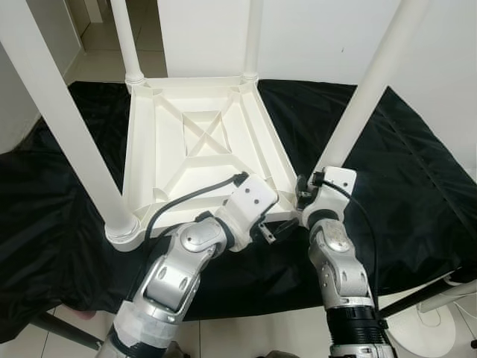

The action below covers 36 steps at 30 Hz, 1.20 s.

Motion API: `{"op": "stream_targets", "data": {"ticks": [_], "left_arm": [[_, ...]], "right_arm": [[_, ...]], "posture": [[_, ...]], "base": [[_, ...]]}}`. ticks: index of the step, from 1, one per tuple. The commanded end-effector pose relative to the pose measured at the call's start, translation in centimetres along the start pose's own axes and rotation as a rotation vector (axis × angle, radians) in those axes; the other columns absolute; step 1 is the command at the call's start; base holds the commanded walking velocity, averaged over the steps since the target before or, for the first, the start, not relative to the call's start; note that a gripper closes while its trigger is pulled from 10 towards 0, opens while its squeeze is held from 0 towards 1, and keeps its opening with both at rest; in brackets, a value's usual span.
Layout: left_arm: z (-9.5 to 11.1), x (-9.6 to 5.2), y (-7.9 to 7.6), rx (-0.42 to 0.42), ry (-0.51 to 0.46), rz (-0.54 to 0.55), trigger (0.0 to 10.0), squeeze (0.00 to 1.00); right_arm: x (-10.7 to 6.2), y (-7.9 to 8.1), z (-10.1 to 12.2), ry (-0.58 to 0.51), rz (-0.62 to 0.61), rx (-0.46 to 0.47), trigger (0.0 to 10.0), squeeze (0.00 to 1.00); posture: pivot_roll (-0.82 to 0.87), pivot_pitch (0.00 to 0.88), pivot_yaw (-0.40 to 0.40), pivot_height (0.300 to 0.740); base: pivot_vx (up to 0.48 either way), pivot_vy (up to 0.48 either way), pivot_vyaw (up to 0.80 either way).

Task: Building children table

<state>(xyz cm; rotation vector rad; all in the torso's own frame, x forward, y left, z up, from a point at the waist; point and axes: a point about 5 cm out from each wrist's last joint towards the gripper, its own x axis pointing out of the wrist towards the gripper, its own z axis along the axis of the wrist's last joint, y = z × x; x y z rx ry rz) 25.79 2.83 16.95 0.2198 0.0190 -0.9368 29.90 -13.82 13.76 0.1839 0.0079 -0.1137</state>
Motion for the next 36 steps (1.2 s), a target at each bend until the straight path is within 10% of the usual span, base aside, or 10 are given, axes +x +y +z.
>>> {"op": "stream_targets", "data": {"ticks": [1, 5, 6, 19, 30, 31, 32, 33, 36], "left_arm": [[-0.1, -0.2, 0.5, 0.003, 0.004, 0.090, 10.0, 0.00], [-0.1, -0.3, 0.5, 0.006, 0.001, 0.089, 10.0, 0.00], [-0.2, -0.4, 0.5, 0.012, 0.005, 0.085, 10.0, 0.00], [-0.1, -0.2, 0.5, 0.014, 0.009, 0.059, 10.0, 0.00], [-0.3, -0.1, -0.4, 0.004, 0.011, -0.008, 10.0, 0.00], [-0.4, -0.1, -0.6, 0.002, 0.013, -0.018, 10.0, 0.00], [-0.4, -0.1, -0.6, 0.002, 0.013, -0.018, 10.0, 0.00], [-0.4, 0.0, -0.7, 0.002, 0.013, -0.023, 10.0, 0.00], [-0.3, 0.1, -0.7, 0.001, 0.012, -0.018, 10.0, 0.00]], "right_arm": [[-0.5, 0.0, -0.3, 0.007, 0.013, 0.054, 10.0, 1.00], [-0.8, -0.7, 0.2, -0.012, 0.075, 0.089, 10.0, 1.00], [-0.9, -1.6, 0.3, -0.012, 0.137, 0.077, 10.0, 0.00], [0.1, -4.4, 1.3, 0.021, 0.655, -0.198, 10.0, 0.00], [2.5, -4.6, 0.7, 0.095, 0.786, -0.322, 10.0, 0.00], [2.9, -4.4, 0.5, 0.105, 0.800, -0.337, 7.1, 0.00], [2.9, -4.4, 0.5, 0.105, 0.800, -0.337, 7.1, 0.00], [3.2, -4.2, 0.4, 0.115, 0.814, -0.342, 1.4, 0.00], [3.7, -4.1, 0.2, 0.125, 0.826, -0.354, 0.0, 0.00]], "posture": [[-0.08, 0.000, -0.020, 0.740], [-0.08, 0.000, -0.020, 0.740], [-0.08, 0.000, -0.019, 0.740], [-0.09, 0.000, -0.005, 0.740], [-0.08, 0.000, -0.002, 0.740], [-0.08, 0.000, -0.004, 0.740], [-0.08, 0.000, -0.004, 0.740], [-0.07, 0.000, -0.006, 0.740], [-0.07, 0.000, -0.011, 0.740]], "base": [[0.000, 0.000, 0.00], [0.000, 0.000, 0.00], [0.000, 0.000, 0.00], [0.000, 0.000, 0.00], [0.000, 0.000, 0.00], [0.000, 0.000, 0.00], [0.000, 0.000, 0.00], [0.000, 0.000, 0.00], [0.000, 0.000, 0.00]]}}
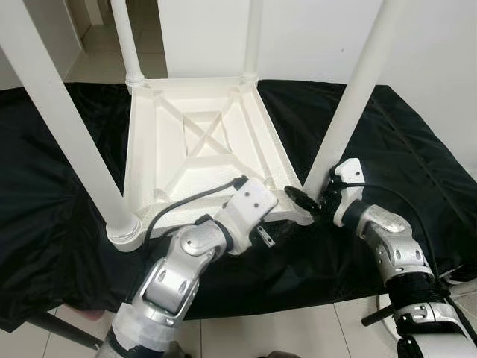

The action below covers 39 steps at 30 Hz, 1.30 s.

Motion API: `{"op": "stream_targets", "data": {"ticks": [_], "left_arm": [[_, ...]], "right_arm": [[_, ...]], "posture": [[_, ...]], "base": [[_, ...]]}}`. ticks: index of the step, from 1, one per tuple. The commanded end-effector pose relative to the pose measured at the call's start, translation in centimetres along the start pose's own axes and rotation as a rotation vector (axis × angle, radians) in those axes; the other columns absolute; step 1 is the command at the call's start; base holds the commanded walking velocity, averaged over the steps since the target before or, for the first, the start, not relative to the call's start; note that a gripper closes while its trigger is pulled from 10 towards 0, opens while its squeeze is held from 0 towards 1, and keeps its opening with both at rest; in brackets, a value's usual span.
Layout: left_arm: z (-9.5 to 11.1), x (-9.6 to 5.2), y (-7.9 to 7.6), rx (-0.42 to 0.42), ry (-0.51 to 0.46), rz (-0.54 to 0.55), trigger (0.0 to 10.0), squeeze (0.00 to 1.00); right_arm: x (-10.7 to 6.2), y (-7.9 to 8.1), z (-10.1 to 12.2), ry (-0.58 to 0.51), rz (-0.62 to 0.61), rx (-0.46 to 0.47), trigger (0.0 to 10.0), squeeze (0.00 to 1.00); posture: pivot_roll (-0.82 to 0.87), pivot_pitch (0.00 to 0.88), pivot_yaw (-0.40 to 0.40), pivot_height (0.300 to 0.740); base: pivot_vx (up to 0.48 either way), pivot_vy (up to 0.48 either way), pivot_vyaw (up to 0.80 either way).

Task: Building children table

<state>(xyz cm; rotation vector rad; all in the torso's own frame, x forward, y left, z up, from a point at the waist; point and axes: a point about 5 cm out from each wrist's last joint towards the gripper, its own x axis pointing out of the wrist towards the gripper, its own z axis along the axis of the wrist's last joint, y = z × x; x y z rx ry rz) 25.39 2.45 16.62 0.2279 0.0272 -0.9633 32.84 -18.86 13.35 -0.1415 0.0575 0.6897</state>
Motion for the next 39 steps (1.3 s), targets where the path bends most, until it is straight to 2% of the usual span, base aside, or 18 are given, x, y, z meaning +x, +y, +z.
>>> {"op": "stream_targets", "data": {"ticks": [1, 10, 11, 14, 17, 21, 22, 23, 24, 25, 26, 28, 30, 32, 34, 35, 36, 39], "left_arm": [[0.0, 0.0, -0.1, -0.004, 0.004, 0.010, 10.0, 0.00], [0.0, 0.0, 0.0, -0.008, 0.001, 0.022, 10.0, 0.00], [0.0, 0.0, 0.0, -0.008, 0.001, 0.022, 10.0, 0.00], [0.0, 0.0, 0.1, -0.007, 0.001, 0.021, 10.0, 0.00], [0.0, 0.0, 0.1, -0.006, 0.000, 0.022, 10.0, 0.00], [0.0, 0.0, 0.1, -0.005, 0.000, 0.023, 10.0, 0.00], [0.0, 0.0, 0.1, -0.004, 0.001, 0.026, 10.0, 0.00], [0.0, 0.0, 0.1, -0.004, 0.001, 0.026, 10.0, 0.00], [0.0, 0.0, 0.2, -0.005, 0.001, 0.031, 10.0, 0.00], [0.0, 0.0, 0.2, -0.005, 0.001, 0.031, 10.0, 0.00], [0.1, 0.0, 0.2, -0.007, 0.000, 0.036, 10.0, 0.00], [0.1, 0.0, 0.2, -0.007, 0.000, 0.036, 10.0, 0.00], [0.3, -0.2, 0.3, -0.023, -0.026, 0.033, 10.0, 0.00], [0.3, -0.2, 0.3, -0.023, -0.026, 0.033, 10.0, 0.00], [0.2, -0.4, 0.9, -0.016, -0.022, 0.052, 10.0, 0.00], [0.1, -0.4, 1.2, -0.012, -0.017, 0.061, 10.0, 0.00], [0.1, -0.4, 1.3, -0.011, -0.015, 0.066, 10.0, 0.00], [0.1, -0.3, 1.4, -0.012, -0.016, 0.068, 10.0, 0.00]], "right_arm": [[0.6, 0.3, -0.1, 0.023, 0.031, -0.021, 0.0, 0.00], [0.1, -0.2, -0.6, 0.031, 0.037, 0.001, 0.0, 0.00], [0.1, -0.3, -0.6, 0.025, 0.027, 0.007, 10.0, 0.00], [0.1, -0.5, -0.4, 0.007, -0.015, 0.034, 10.0, 0.00], [0.3, -0.9, -0.3, 0.004, -0.146, 0.058, 10.0, 0.00], [0.5, -0.9, -0.3, -0.002, -0.183, 0.062, 10.0, 0.00], [0.6, -0.8, -0.1, 0.000, -0.259, 0.057, 10.0, 0.00], [0.6, -0.8, -0.1, 0.000, -0.259, 0.057, 10.0, 0.00], [0.7, -0.5, 0.1, -0.007, -0.360, 0.102, 10.0, 0.00], [0.7, -0.5, 0.1, -0.007, -0.360, 0.102, 10.0, 0.00], [0.8, -0.2, 0.2, -0.015, -0.457, 0.140, 10.0, 0.00], [0.8, -0.2, 0.2, -0.015, -0.457, 0.140, 10.0, 0.00], [0.9, 1.3, 0.2, -0.018, -0.690, 0.208, 10.0, 0.00], [0.9, 1.3, 0.2, -0.018, -0.690, 0.208, 10.0, 0.00], [1.5, 3.3, 0.3, -0.036, -0.861, 0.279, 10.0, 0.00], [2.0, 4.0, 0.4, -0.042, -0.884, 0.312, 10.0, 0.00], [2.6, 4.7, 0.7, -0.054, -0.850, 0.322, 10.0, 0.00], [2.9, 5.0, 0.9, -0.066, -0.817, 0.324, 10.0, 0.00]], "posture": [[-0.07, 0.000, -0.011, 0.740], [-0.07, 0.000, -0.015, 0.740], [-0.07, 0.000, -0.011, 0.740], [-0.07, 0.000, -0.011, 0.740], [-0.08, 0.000, -0.010, 0.740], [-0.08, 0.000, -0.010, 0.740], [-0.07, 0.000, -0.017, 0.740], [-0.07, 0.000, -0.017, 0.740], [-0.07, 0.000, -0.016, 0.740], [-0.07, 0.000, -0.016, 0.740], [-0.07, 0.000, -0.018, 0.740], [-0.07, 0.000, -0.018, 0.740], [-0.07, 0.000, -0.024, 0.740], [-0.07, 0.000, -0.024, 0.740], [-0.07, 0.000, -0.022, 0.740], [-0.07, 0.000, -0.020, 0.740], [-0.07, 0.000, -0.019, 0.740], [-0.08, 0.000, -0.019, 0.740]], "base": [[0.000, 0.000, 0.00], [0.000, 0.000, 0.00], [0.000, 0.000, 0.00], [0.000, 0.000, 0.00], [0.000, 0.000, 0.00], [0.000, 0.000, 0.00], [0.000, 0.000, 0.00], [0.000, 0.000, 0.00], [0.000, 0.000, 0.00], [0.000, 0.000, 0.00], [0.000, 0.000, 0.00], [0.000, 0.000, 0.00], [0.000, 0.000, 0.00], [0.000, 0.000, 0.00], [0.000, 0.000, 0.00], [0.000, 0.000, 0.00], [0.000, 0.000, 0.00], [0.000, 0.000, 0.00]]}}
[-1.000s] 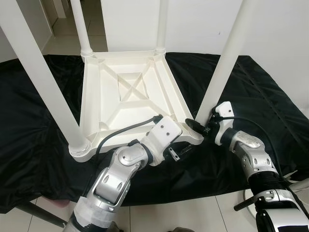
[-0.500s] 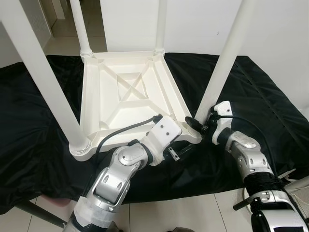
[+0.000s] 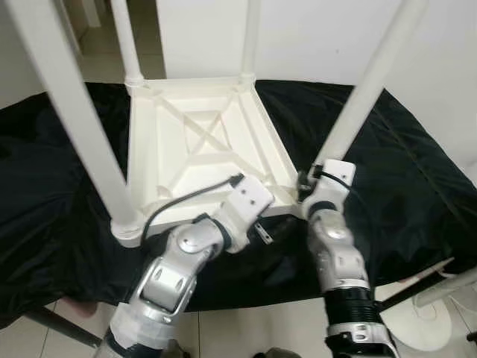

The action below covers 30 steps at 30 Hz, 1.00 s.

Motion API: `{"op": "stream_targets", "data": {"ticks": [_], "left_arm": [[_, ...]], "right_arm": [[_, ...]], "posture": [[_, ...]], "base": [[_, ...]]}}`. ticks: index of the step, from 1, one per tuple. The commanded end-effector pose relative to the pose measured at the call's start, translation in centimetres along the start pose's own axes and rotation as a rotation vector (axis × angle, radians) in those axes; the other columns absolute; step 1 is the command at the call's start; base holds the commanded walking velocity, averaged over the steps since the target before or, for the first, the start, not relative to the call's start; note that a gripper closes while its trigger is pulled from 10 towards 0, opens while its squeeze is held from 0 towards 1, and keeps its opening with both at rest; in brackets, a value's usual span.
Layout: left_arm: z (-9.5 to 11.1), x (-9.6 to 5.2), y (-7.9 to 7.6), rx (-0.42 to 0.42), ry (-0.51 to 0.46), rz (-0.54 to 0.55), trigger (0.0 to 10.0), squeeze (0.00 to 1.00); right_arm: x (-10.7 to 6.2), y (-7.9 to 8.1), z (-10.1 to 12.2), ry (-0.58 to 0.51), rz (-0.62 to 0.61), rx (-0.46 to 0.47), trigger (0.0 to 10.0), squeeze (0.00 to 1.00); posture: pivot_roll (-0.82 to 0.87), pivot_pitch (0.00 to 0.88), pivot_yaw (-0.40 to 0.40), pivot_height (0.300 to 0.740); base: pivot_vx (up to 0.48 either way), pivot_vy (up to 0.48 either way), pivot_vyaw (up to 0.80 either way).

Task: Building children table

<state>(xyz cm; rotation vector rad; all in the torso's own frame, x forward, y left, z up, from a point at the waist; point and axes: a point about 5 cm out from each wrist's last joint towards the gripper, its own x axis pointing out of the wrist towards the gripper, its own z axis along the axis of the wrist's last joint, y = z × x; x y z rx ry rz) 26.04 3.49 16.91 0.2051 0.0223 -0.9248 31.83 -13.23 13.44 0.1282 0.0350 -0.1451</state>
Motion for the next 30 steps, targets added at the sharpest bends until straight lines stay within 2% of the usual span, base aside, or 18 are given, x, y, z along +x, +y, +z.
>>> {"op": "stream_targets", "data": {"ticks": [1, 4, 5, 6, 7, 12, 14, 18, 19, 21, 22, 23, 25, 28, 30], "left_arm": [[0.2, 0.2, 0.2, 0.006, -0.007, 0.028, 10.0, 0.00], [0.2, 0.3, 0.1, 0.007, -0.008, 0.027, 10.0, 0.00], [0.2, 0.3, 0.2, 0.008, -0.007, 0.030, 10.0, 0.00], [0.2, 0.3, 0.2, 0.008, -0.007, 0.030, 10.0, 0.00], [0.2, 0.3, 0.2, 0.006, -0.007, 0.036, 10.0, 0.00], [0.2, 0.2, 0.2, 0.001, -0.007, 0.040, 10.0, 0.00], [0.1, 0.1, 0.2, 0.001, -0.004, 0.041, 10.0, 0.00], [0.1, 0.1, 0.2, 0.001, -0.002, 0.043, 10.0, 0.00], [0.0, 0.0, 0.3, 0.000, 0.001, 0.044, 10.0, 0.00], [0.0, 0.0, 0.3, 0.000, 0.001, 0.044, 10.0, 0.00], [-0.1, -0.1, 0.3, 0.001, 0.004, 0.044, 10.0, 0.00], [-0.1, -0.1, 0.3, 0.001, 0.004, 0.044, 10.0, 0.00], [-0.3, -0.3, 0.5, 0.007, 0.013, 0.042, 10.0, 0.00], [-0.3, -0.3, 0.5, 0.007, 0.013, 0.042, 10.0, 0.00], [-0.2, -0.4, 0.7, 0.011, 0.015, 0.043, 10.0, 0.00]], "right_arm": [[0.0, 0.4, 0.2, 0.000, 0.033, 0.037, 10.0, 0.00], [0.0, 0.4, 0.7, -0.011, 0.044, 0.019, 10.0, 0.00], [-0.1, 0.3, 0.8, -0.016, 0.042, 0.021, 10.0, 0.27], [-0.1, 0.3, 0.8, -0.016, 0.042, 0.021, 10.0, 0.27], [-0.4, 0.4, 1.1, -0.022, 0.036, 0.032, 10.0, 1.00], [-0.7, 0.4, 1.7, -0.048, 0.058, 0.048, 10.0, 1.00], [-0.7, -0.8, 2.3, -0.078, 0.094, 0.029, 10.0, 1.00], [-0.6, -1.1, 2.4, -0.085, 0.115, 0.017, 10.0, 1.00], [-0.5, -2.1, 2.3, -0.076, 0.162, 0.003, 10.0, 0.20], [-0.5, -2.1, 2.3, -0.076, 0.162, 0.003, 10.0, 0.20], [-0.5, -3.1, 2.3, -0.066, 0.218, -0.020, 10.0, 0.00], [-0.5, -3.1, 2.3, -0.066, 0.218, -0.020, 10.0, 0.00], [-0.7, -5.5, 2.3, -0.051, 0.430, -0.136, 10.0, 0.00], [-0.7, -5.5, 2.3, -0.051, 0.430, -0.136, 10.0, 0.00], [-0.8, -6.8, 2.3, -0.033, 0.580, -0.236, 10.0, 0.00]], "posture": [[-0.08, 0.000, -0.018, 0.740], [-0.08, 0.000, -0.018, 0.740], [-0.08, 0.000, -0.021, 0.740], [-0.08, 0.000, -0.021, 0.740], [-0.08, 0.000, -0.021, 0.740], [-0.08, 0.000, -0.022, 0.740], [-0.08, 0.000, -0.022, 0.740], [-0.08, 0.000, -0.022, 0.740], [-0.09, 0.000, -0.017, 0.740], [-0.09, 0.000, -0.017, 0.740], [-0.09, 0.000, -0.017, 0.740], [-0.09, 0.000, -0.017, 0.740], [-0.09, 0.000, -0.013, 0.740], [-0.09, 0.000, -0.013, 0.740], [-0.09, 0.000, -0.010, 0.740]], "base": [[0.000, 0.000, 0.00], [0.000, 0.000, 0.00], [0.000, 0.000, 0.00], [0.000, 0.000, 0.00], [0.000, 0.000, 0.00], [0.000, 0.000, 0.00], [0.000, 0.000, 0.00], [0.000, 0.000, 0.00], [0.000, 0.000, 0.00], [0.000, 0.000, 0.00], [0.000, 0.000, 0.00], [0.000, 0.000, 0.00], [0.000, 0.000, 0.00], [0.000, 0.000, 0.00], [0.000, 0.000, 0.00]]}}
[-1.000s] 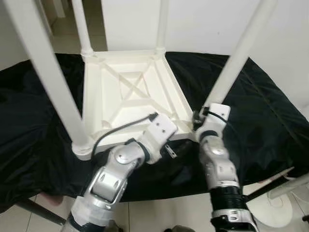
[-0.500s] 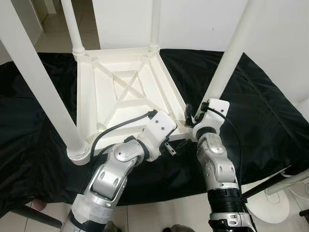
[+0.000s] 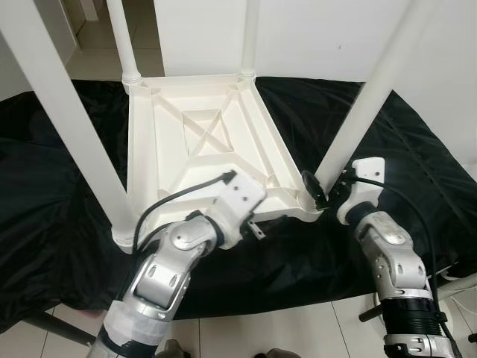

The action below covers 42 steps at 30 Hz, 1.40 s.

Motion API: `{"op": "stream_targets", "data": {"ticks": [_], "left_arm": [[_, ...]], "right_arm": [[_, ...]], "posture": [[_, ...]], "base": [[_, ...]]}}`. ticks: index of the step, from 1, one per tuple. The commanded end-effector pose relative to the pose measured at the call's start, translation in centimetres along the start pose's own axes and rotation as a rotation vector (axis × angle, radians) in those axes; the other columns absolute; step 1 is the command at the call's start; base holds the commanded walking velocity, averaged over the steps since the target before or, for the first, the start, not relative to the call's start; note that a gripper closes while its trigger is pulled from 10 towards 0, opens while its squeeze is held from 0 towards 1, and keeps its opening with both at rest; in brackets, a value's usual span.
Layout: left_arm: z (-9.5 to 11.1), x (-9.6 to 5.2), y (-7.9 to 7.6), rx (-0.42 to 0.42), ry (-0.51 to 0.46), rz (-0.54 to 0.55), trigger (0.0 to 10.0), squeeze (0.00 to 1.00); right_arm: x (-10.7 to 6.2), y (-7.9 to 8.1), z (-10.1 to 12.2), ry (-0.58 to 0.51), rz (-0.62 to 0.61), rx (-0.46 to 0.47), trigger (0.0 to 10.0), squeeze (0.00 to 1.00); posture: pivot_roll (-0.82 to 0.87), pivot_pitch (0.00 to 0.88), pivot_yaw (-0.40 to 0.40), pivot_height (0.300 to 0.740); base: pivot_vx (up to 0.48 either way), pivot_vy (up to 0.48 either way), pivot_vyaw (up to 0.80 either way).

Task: Building children table

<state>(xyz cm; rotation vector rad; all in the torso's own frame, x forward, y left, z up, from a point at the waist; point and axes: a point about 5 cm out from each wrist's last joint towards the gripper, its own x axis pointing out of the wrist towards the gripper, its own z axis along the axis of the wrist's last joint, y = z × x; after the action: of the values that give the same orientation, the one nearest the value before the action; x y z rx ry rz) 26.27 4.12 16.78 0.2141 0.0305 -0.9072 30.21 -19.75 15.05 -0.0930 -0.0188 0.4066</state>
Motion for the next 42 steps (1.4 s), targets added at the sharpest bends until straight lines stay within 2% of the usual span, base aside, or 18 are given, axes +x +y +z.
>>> {"op": "stream_targets", "data": {"ticks": [1, 7, 10, 13, 14, 15, 17, 18, 21, 31, 32, 36, 39, 42], "left_arm": [[0.1, -0.1, 0.2, 0.010, 0.002, 0.027, 10.0, 0.00], [0.1, -0.2, 0.2, 0.012, 0.002, 0.027, 10.0, 0.00], [0.2, -0.1, 0.2, 0.018, 0.002, 0.023, 10.0, 0.00], [0.2, -0.1, 0.2, 0.019, 0.000, 0.023, 10.0, 0.00], [0.3, 0.0, 0.2, 0.020, -0.002, 0.024, 10.0, 0.00], [0.4, 0.0, 0.2, 0.021, -0.004, 0.025, 10.0, 0.00], [0.4, 0.0, 0.2, 0.021, -0.005, 0.026, 10.0, 0.00], [0.4, 0.0, 0.2, 0.022, -0.006, 0.027, 10.0, 0.00], [0.4, 0.0, 0.2, 0.022, -0.006, 0.027, 10.0, 0.00], [0.5, 0.0, 0.1, 0.018, -0.007, 0.030, 10.0, 0.00], [0.5, 0.0, 0.1, 0.018, -0.007, 0.030, 10.0, 0.00], [0.5, 0.0, 0.1, 0.017, -0.007, 0.030, 10.0, 0.00], [0.5, 0.1, 0.1, 0.016, -0.008, 0.029, 10.0, 0.00], [0.4, 0.1, 0.1, 0.014, -0.008, 0.031, 10.0, 0.00]], "right_arm": [[-0.1, -0.6, -0.2, 0.009, 0.086, -0.031, 10.0, 0.00], [0.3, -0.9, -0.2, 0.019, 0.149, -0.048, 10.0, 0.00], [1.8, -0.9, -0.4, 0.041, 0.196, -0.061, 10.0, 0.00], [2.2, -0.8, -0.6, 0.050, 0.208, -0.063, 10.0, 0.00], [2.5, -0.7, -0.8, 0.058, 0.224, -0.059, 9.3, 0.00], [2.7, -0.5, -1.1, 0.070, 0.239, -0.049, 3.1, 0.00], [2.8, -0.4, -1.3, 0.077, 0.249, -0.042, 3.1, 0.00], [2.9, -0.5, -1.6, 0.088, 0.262, -0.041, 0.0, 0.00], [2.9, -0.5, -1.9, 0.102, 0.272, -0.037, 0.0, 0.00], [2.5, -0.6, -2.8, 0.119, 0.301, -0.017, 0.0, 0.00], [2.6, -0.6, -2.8, 0.119, 0.282, 0.001, 10.0, 0.00], [2.7, -0.6, -2.8, 0.119, 0.247, 0.027, 10.0, 0.00], [3.1, -0.9, -2.9, 0.134, 0.104, 0.033, 10.0, 0.00], [3.1, -0.6, -3.1, 0.140, 0.037, 0.032, 10.0, 0.00]], "posture": [[-0.08, 0.000, -0.010, 0.740], [-0.08, 0.000, -0.007, 0.740], [-0.07, 0.000, -0.004, 0.740], [-0.07, 0.000, -0.004, 0.740], [-0.07, 0.000, -0.005, 0.740], [-0.06, 0.000, -0.006, 0.740], [-0.06, 0.000, -0.007, 0.740], [-0.06, 0.000, -0.007, 0.740], [-0.06, 0.000, -0.010, 0.740], [-0.06, 0.000, -0.009, 0.740], [-0.06, 0.000, -0.008, 0.740], [-0.06, 0.000, -0.008, 0.740], [-0.07, 0.000, -0.012, 0.740], [-0.07, 0.000, -0.022, 0.740]], "base": [[0.000, 0.000, 0.00], [0.000, 0.000, 0.00], [0.000, 0.000, 0.00], [0.000, 0.000, 0.00], [0.000, 0.000, 0.00], [0.000, 0.000, 0.00], [0.000, 0.000, 0.00], [0.000, 0.000, 0.00], [0.000, 0.000, 0.00], [0.000, 0.000, 0.00], [0.000, 0.000, 0.00], [0.000, 0.000, 0.00], [0.000, 0.000, 0.00], [0.000, 0.000, 0.00]]}}
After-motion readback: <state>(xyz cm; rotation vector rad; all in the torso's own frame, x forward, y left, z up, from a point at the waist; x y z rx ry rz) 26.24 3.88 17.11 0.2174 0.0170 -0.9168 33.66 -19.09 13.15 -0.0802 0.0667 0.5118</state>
